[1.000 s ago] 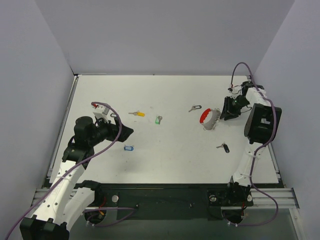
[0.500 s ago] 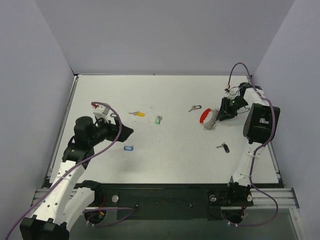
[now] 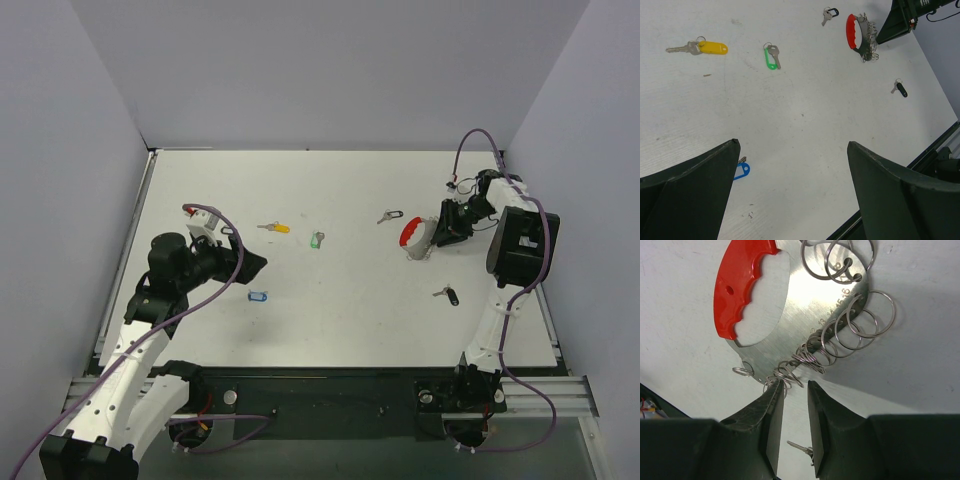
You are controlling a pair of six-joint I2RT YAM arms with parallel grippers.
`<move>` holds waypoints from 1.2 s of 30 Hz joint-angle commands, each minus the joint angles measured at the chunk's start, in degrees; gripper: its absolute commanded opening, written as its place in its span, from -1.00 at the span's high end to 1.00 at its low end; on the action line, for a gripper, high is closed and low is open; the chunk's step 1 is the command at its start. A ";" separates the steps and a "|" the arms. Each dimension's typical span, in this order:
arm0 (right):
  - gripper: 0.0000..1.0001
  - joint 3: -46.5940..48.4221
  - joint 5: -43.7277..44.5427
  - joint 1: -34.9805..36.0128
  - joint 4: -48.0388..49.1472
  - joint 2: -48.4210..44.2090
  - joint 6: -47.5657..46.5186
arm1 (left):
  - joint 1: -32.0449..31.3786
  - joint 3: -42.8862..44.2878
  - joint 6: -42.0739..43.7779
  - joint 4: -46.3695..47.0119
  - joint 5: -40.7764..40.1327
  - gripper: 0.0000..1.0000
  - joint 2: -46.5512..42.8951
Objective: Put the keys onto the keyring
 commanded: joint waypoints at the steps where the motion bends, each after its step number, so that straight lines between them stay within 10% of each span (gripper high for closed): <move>1: 0.56 -0.56 -0.47 0.01 -3.12 -1.98 -1.08 | 0.10 0.67 0.96 2.38 0.85 -1.00 -0.43; 36: 0.75 0.14 2.34 1.77 -3.56 1.97 -0.73 | 0.37 0.58 1.04 2.55 0.85 -1.00 -0.35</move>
